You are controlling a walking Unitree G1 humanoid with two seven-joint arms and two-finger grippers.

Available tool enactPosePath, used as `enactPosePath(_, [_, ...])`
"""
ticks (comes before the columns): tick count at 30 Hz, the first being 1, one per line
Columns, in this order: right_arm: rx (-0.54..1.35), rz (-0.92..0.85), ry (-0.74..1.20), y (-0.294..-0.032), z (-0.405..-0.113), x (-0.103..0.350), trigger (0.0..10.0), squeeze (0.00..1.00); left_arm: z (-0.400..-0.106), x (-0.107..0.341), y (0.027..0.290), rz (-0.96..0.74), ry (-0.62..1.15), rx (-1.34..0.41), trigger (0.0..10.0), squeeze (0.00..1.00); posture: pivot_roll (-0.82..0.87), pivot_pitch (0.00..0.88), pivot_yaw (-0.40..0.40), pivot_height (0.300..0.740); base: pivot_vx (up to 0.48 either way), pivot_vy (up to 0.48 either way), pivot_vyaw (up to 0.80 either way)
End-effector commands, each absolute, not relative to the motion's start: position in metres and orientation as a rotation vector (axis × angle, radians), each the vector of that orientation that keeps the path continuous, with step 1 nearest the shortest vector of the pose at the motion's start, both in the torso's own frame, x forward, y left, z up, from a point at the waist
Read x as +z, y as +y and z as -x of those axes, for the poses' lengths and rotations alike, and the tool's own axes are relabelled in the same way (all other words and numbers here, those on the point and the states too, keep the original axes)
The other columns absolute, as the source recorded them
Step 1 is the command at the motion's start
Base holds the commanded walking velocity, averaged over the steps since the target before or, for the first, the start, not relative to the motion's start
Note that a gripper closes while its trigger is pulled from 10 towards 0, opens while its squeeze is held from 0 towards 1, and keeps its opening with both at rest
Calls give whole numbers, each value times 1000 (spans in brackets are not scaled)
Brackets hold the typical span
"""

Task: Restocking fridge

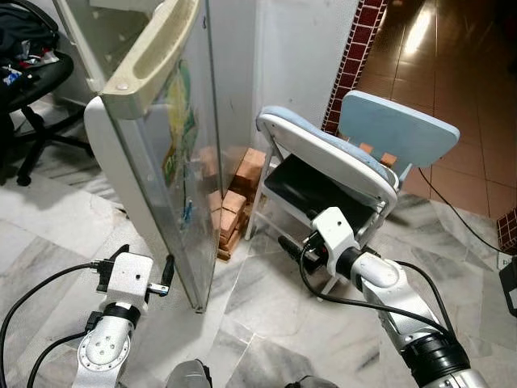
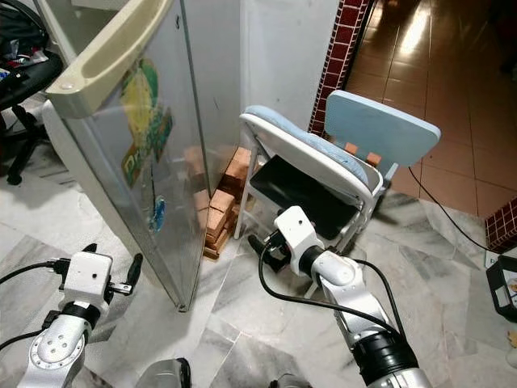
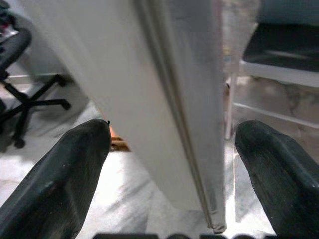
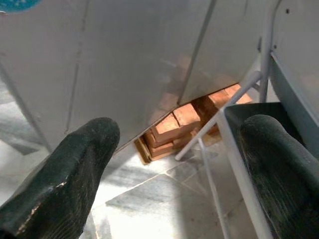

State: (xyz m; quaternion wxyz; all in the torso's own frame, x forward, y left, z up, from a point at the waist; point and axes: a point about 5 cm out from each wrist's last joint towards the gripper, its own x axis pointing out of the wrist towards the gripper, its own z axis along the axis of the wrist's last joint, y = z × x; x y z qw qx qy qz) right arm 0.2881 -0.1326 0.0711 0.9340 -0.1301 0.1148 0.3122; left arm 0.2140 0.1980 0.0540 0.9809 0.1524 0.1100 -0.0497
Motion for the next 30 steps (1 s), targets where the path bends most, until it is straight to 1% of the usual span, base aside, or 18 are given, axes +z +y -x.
enactPosePath(1, [623, 272, 219, -132, -289, 71, 10000, 0, -219, 53, 204, -332, 229, -87, 10000, 0, 43, 95, 5, 740, 0, 0, 0])
enactPosePath(5, [609, 268, 205, -131, -290, 71, 10000, 0, -232, 60, 222, -372, 207, -5, 10000, 0, 40, 93, 3, 740, 0, 0, 0])
enactPosePath(6, [605, 272, 196, -131, -290, 72, 10000, 0, -240, 65, 235, -367, 203, 66, 10000, 0, 36, 90, 3, 740, 0, 0, 0])
enactPosePath(8, [605, 280, 190, -130, -291, 72, 10000, 0, -246, 70, 251, -384, 199, 157, 10000, 0, 33, 89, 3, 740, 0, 0, 0])
enactPosePath(9, [605, 280, 190, -130, -291, 72, 10000, 0, -246, 70, 251, -384, 199, 157, 10000, 0, 33, 89, 3, 740, 0, 0, 0])
enactPosePath(12, [597, 283, 183, -132, -291, 73, 10000, 0, -242, 71, 278, -381, 220, 292, 10000, 0, 29, 89, 0, 740, 0, 0, 0])
enactPosePath(17, [603, 292, 174, -130, -291, 73, 10000, 0, -225, 69, 302, -400, 232, 409, 10000, 0, 29, 94, -2, 740, 0, 0, 0])
enactPosePath(19, [604, 295, 174, -130, -290, 72, 10000, 0, -218, 69, 300, -395, 215, 409, 10000, 0, 36, 98, -5, 740, 0, 0, 0])
enactPosePath(23, [604, 298, 177, -130, -290, 70, 10000, 0, -210, 70, 279, -373, 161, 329, 10000, 0, 41, 102, -9, 740, 0, 0, 0])
enactPosePath(24, [600, 298, 177, -131, -289, 70, 10000, 0, -209, 72, 267, -352, 141, 288, 10000, 0, 44, 102, -11, 740, 0, 0, 0])
enactPosePath(25, [600, 298, 177, -131, -289, 70, 10000, 0, -209, 72, 267, -352, 141, 288, 10000, 0, 44, 102, -11, 740, 0, 0, 0])
enactPosePath(27, [534, 231, 128, -131, -290, 76, 10000, 0, -207, 77, 245, -289, 102, 232, 10000, 0, 46, 104, -13, 740, 0, 0, 0])
enactPosePath(30, [490, 176, 88, -131, -290, 82, 10000, 0, -207, 80, 236, -271, 92, 217, 10000, 0, 46, 104, -13, 740, 0, 0, 0])
